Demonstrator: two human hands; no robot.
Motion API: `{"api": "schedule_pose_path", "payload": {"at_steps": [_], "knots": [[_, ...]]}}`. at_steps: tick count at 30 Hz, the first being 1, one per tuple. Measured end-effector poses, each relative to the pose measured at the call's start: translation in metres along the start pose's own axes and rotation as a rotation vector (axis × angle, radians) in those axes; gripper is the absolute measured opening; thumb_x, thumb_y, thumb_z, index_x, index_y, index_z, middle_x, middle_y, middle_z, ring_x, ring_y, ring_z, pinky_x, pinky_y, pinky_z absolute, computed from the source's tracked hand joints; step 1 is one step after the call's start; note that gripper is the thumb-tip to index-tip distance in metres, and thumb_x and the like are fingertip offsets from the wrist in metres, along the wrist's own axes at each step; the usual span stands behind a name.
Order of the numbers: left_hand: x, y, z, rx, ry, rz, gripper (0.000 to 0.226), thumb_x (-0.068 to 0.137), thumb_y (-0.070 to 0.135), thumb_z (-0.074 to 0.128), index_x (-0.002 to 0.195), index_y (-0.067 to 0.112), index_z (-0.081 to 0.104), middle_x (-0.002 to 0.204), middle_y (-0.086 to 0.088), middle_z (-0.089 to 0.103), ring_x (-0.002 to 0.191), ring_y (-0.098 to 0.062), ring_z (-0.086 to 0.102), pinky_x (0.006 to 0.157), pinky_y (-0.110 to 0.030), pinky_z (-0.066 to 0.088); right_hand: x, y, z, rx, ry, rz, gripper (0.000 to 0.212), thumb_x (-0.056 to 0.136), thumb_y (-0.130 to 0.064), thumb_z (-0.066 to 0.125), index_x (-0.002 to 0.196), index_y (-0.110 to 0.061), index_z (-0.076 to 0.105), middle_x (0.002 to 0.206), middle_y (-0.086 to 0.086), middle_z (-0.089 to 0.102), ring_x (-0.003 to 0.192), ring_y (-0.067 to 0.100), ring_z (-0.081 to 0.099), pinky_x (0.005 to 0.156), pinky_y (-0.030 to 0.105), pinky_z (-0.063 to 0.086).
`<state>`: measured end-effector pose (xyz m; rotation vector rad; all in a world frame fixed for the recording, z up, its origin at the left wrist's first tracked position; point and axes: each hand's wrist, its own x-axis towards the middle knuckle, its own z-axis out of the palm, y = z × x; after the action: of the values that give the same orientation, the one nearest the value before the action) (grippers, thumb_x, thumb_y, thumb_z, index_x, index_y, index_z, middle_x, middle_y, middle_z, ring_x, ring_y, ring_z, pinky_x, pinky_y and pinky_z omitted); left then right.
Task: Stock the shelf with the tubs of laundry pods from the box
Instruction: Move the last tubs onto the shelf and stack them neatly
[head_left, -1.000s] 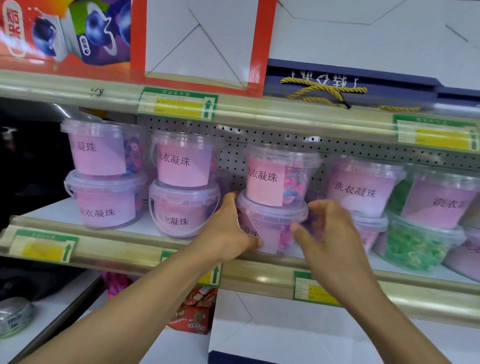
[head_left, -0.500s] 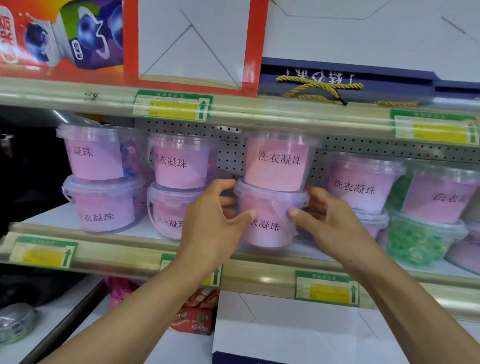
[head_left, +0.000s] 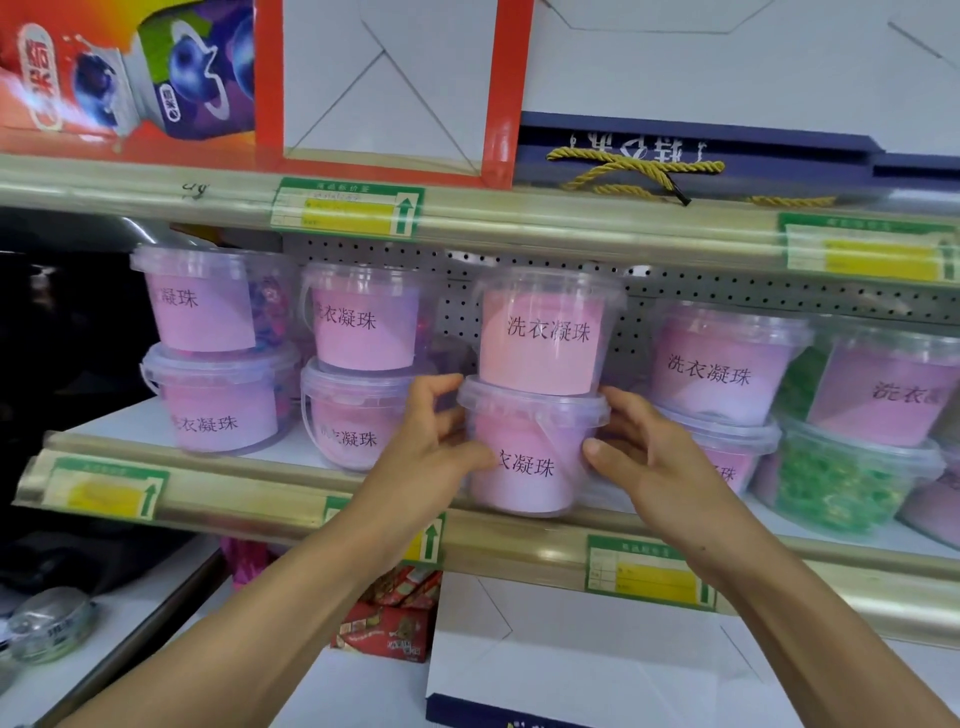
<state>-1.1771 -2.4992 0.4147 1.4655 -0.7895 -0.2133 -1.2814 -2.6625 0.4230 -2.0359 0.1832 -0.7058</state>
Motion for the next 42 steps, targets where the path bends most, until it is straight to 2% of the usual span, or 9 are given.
{"api": "schedule_pose_path", "payload": {"at_steps": [3, 7, 11, 17, 23, 29, 33, 37, 42], "knots": [[0.0, -0.003, 0.006, 0.056, 0.008, 0.012, 0.081, 0.059, 0.022, 0.073, 0.125, 0.031, 0.026, 0.128, 0.009, 0.055, 0.113, -0.004, 0.054, 0.091, -0.023, 0.046, -0.002, 0.0, -0.001, 0.014, -0.019, -0.017, 0.051, 0.09, -0.006, 0.056, 0.137, -0.017, 0.041, 0.113, -0.01, 0.062, 0.102, -0.002, 0.058, 0.084, 0.013, 0.047], [-0.003, -0.001, 0.012, 0.172, 0.055, 0.063, 0.101, 0.055, 0.031, 0.082, 0.135, 0.034, 0.02, 0.132, 0.013, 0.048, 0.115, -0.004, 0.053, 0.098, -0.028, 0.046, -0.005, -0.003, -0.001, 0.074, -0.054, -0.06, 0.046, 0.09, -0.001, 0.053, 0.132, -0.02, 0.045, 0.11, -0.011, 0.063, 0.095, -0.007, 0.06, 0.077, 0.007, 0.046], [-0.011, 0.006, 0.013, 0.239, 0.167, 0.122, 0.104, 0.049, 0.031, 0.089, 0.129, 0.038, 0.022, 0.115, 0.031, 0.046, 0.103, 0.014, 0.048, 0.083, -0.01, 0.044, -0.01, -0.01, 0.003, 0.103, -0.119, -0.101, 0.046, 0.091, 0.001, 0.05, 0.126, -0.029, 0.047, 0.11, -0.017, 0.064, 0.099, -0.007, 0.059, 0.08, 0.005, 0.045], [-0.027, 0.014, 0.005, 0.301, 0.36, 0.097, 0.095, 0.041, 0.033, 0.085, 0.115, 0.041, 0.025, 0.101, 0.026, 0.045, 0.095, -0.011, 0.054, 0.073, -0.02, 0.047, -0.007, -0.02, 0.005, 0.082, -0.194, -0.083, 0.043, 0.093, 0.0, 0.047, 0.117, -0.036, 0.051, 0.114, -0.015, 0.063, 0.105, 0.001, 0.059, 0.09, 0.013, 0.045], [-0.047, 0.018, -0.014, 0.243, 0.398, 0.096, 0.094, 0.036, 0.038, 0.081, 0.114, 0.041, 0.028, 0.105, 0.021, 0.049, 0.091, -0.001, 0.055, 0.068, -0.019, 0.047, 0.024, -0.007, -0.001, -0.326, 0.098, -0.06, 0.032, 0.091, -0.006, 0.048, 0.123, -0.01, 0.051, 0.116, 0.012, 0.06, 0.101, 0.028, 0.058, 0.089, 0.038, 0.047], [-0.062, 0.015, -0.029, 0.245, 0.426, 0.073, 0.094, 0.028, 0.043, 0.08, 0.108, 0.048, 0.032, 0.11, 0.018, 0.053, 0.096, -0.006, 0.059, 0.077, -0.031, 0.055, 0.062, -0.016, 0.016, -0.614, 0.071, -0.015, 0.047, 0.082, -0.003, 0.054, 0.129, -0.007, 0.046, 0.13, 0.023, 0.046, 0.116, 0.039, 0.049, 0.092, 0.037, 0.042], [-0.068, 0.014, -0.033, 0.251, 0.432, 0.072, 0.093, 0.029, 0.041, 0.081, 0.108, 0.048, 0.032, 0.111, 0.016, 0.055, 0.096, -0.004, 0.059, 0.074, -0.022, 0.051, 0.098, -0.013, 0.033, -0.843, -0.049, -0.011, 0.047, 0.071, -0.016, 0.068, 0.115, -0.015, 0.054, 0.125, 0.018, 0.05, 0.111, 0.037, 0.052, 0.085, 0.037, 0.049], [-0.072, 0.016, -0.036, 0.274, 0.448, 0.055, 0.089, 0.036, 0.034, 0.084, 0.106, 0.049, 0.031, 0.11, 0.017, 0.054, 0.095, -0.004, 0.058, 0.072, -0.02, 0.049, 0.11, -0.011, 0.047, -0.988, -0.053, 0.004, 0.05, 0.081, -0.025, 0.065, 0.128, -0.021, 0.047, 0.129, 0.012, 0.045, 0.119, 0.034, 0.045, 0.097, 0.047, 0.041], [-0.075, 0.016, -0.041, 0.295, 0.469, 0.049, 0.087, 0.053, 0.018, 0.089, 0.112, 0.043, 0.03, 0.104, 0.017, 0.054, 0.089, -0.001, 0.056, 0.063, -0.015, 0.045, 0.115, -0.011, 0.043, -1.093, -0.084, -0.008, 0.06, 0.081, -0.015, 0.066, 0.133, -0.012, 0.038, 0.13, 0.016, 0.042, 0.12, 0.035, 0.045, 0.095, 0.046, 0.043]]}}
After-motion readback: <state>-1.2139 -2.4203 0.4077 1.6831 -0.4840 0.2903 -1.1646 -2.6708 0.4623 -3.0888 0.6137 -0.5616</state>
